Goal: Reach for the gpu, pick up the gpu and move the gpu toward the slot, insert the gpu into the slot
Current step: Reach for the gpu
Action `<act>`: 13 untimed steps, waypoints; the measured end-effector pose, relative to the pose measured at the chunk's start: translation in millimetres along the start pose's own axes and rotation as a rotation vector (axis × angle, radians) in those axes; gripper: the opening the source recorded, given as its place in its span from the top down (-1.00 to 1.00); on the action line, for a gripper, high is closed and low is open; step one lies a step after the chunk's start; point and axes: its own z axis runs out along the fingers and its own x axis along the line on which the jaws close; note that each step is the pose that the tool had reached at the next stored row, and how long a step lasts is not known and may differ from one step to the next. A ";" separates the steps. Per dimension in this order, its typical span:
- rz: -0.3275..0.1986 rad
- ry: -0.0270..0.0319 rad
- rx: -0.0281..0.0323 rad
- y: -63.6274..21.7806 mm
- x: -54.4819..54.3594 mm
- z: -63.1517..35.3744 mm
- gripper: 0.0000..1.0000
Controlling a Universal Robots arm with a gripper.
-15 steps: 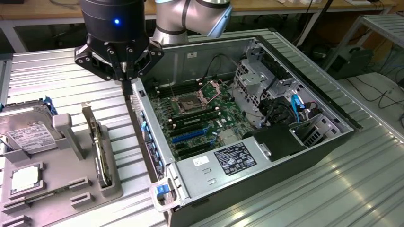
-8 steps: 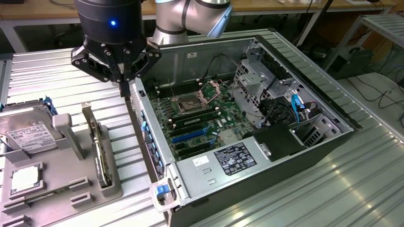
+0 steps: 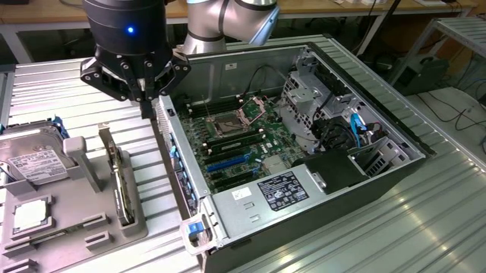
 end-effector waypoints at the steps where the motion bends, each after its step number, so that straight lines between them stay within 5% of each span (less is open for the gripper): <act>1: 0.000 0.0000 0.0000 -0.3 0.5 0.0 0.79; 13: 0.000 0.0000 0.0000 -5.1 8.2 0.0 0.79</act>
